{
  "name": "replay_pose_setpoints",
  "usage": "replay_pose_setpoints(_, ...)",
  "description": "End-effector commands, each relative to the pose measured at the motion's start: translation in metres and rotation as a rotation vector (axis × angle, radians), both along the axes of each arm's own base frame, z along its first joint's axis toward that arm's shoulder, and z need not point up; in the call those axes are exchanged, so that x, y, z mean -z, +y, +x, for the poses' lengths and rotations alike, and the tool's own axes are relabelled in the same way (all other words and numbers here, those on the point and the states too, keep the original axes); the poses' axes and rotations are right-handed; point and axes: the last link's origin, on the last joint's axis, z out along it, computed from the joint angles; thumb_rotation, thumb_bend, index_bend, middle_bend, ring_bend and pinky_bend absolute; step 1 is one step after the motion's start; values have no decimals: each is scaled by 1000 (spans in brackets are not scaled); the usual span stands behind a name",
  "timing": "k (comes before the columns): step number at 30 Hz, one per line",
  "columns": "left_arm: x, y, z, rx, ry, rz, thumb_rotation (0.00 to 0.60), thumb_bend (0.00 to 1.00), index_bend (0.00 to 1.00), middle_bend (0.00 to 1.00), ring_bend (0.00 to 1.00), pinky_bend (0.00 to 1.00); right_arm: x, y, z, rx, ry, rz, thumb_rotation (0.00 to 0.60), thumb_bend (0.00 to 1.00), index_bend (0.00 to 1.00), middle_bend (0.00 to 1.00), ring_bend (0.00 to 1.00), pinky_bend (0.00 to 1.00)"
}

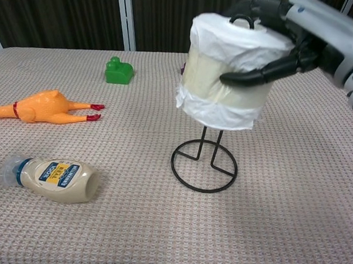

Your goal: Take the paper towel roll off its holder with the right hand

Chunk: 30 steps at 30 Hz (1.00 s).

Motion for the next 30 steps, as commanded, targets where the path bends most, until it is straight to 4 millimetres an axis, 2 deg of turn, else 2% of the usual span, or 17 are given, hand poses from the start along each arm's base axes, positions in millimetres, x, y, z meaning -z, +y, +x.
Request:
replay_pose_setpoints(1, 0, 0, 0, -1, 1, -2, 600, 433, 175, 33, 0, 192, -31, 2, 11, -13, -8, -60, 600, 97, 727, 521, 457, 703)
replay_pose_setpoints(2, 0, 0, 0, -1, 1, -2, 600, 433, 176, 34, 0, 192, -35, 2, 13, -15, -11, -69, 600, 97, 726, 520, 457, 703)
replay_pose_setpoints(4, 1, 1, 0, -3, 3, -4, 600, 432, 177, 34, 0, 193, -54, 3, 22, -18, -28, -102, 600, 97, 725, 520, 457, 703)
replay_pose_setpoints(6, 1, 1, 0, -5, 5, -5, 600, 432, 177, 34, 0, 192, -83, 5, 35, -23, -76, -160, 600, 98, 724, 520, 457, 704)
replay_pose_setpoints(8, 1, 1, 0, -6, 4, -5, 600, 432, 177, 34, 0, 193, -98, 8, 40, -20, -85, -173, 600, 98, 722, 520, 457, 704)
replay_pose_setpoints(13, 1, 0, 0, -7, 3, -7, 600, 433, 177, 34, 0, 193, -125, 15, 47, -32, -124, -218, 600, 98, 717, 520, 457, 704)
replay_pose_setpoints(16, 1, 0, 0, -5, 3, -8, 600, 432, 177, 34, 0, 193, -140, 19, 44, -31, -129, -263, 600, 98, 715, 520, 458, 704)
replay_pose_setpoints(20, 1, 1, 0, -6, 7, -7, 600, 432, 177, 34, 0, 196, -147, 27, 24, 24, -43, -274, 600, 100, 713, 520, 458, 704)
replay_pose_setpoints(23, 1, 1, 0, -5, 5, -5, 600, 432, 178, 34, 0, 199, -142, 33, -4, 97, 62, -243, 600, 102, 712, 520, 457, 706)
replay_pose_setpoints(27, 1, 2, 1, -6, 6, -4, 600, 433, 177, 34, 0, 201, -126, 41, -50, 191, 185, -174, 600, 104, 711, 520, 458, 707)
replay_pose_setpoints(30, 3, 3, 1, -10, 13, -6, 600, 432, 177, 35, 0, 202, -110, 42, -82, 240, 211, -119, 600, 104, 710, 521, 458, 707)
